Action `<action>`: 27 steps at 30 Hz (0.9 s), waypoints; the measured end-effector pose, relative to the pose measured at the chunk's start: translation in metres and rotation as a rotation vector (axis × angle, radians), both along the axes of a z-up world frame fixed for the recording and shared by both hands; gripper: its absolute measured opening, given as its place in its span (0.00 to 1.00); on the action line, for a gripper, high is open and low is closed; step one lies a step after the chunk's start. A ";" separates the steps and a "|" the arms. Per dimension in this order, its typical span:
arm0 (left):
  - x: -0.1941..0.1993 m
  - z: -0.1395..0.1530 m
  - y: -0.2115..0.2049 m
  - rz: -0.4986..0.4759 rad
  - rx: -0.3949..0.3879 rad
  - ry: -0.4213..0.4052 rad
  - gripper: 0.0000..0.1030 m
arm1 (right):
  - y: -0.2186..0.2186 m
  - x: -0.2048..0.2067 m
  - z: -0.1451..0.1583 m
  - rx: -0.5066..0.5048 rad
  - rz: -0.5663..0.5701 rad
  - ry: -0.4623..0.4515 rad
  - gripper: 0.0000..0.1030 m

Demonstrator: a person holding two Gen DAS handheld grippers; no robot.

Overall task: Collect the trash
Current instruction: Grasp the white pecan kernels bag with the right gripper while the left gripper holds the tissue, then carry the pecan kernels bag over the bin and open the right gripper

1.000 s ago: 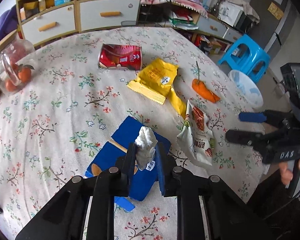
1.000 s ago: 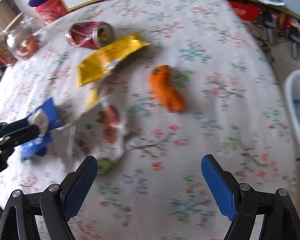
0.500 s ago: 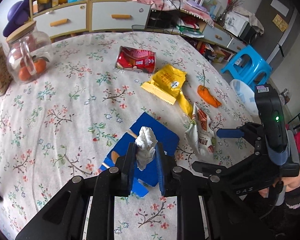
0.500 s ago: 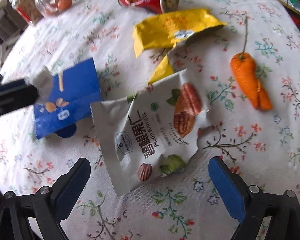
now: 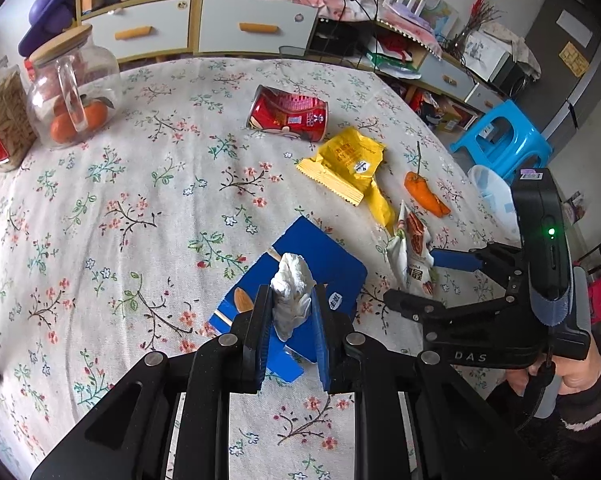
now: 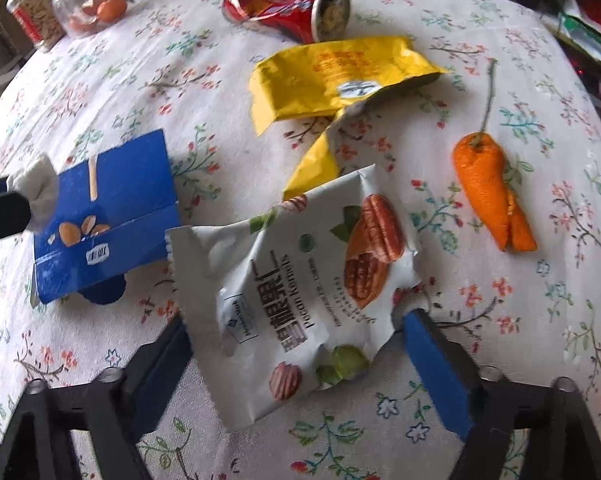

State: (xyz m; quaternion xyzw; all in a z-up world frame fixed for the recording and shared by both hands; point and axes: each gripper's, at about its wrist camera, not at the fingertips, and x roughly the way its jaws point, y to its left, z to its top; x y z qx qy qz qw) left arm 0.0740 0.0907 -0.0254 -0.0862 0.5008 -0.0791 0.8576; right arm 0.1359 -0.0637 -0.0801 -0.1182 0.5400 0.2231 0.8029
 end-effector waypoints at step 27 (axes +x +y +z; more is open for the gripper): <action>0.030 0.006 -0.068 -0.071 -0.024 0.004 0.20 | -0.123 -0.004 0.051 0.149 -0.158 -0.079 0.66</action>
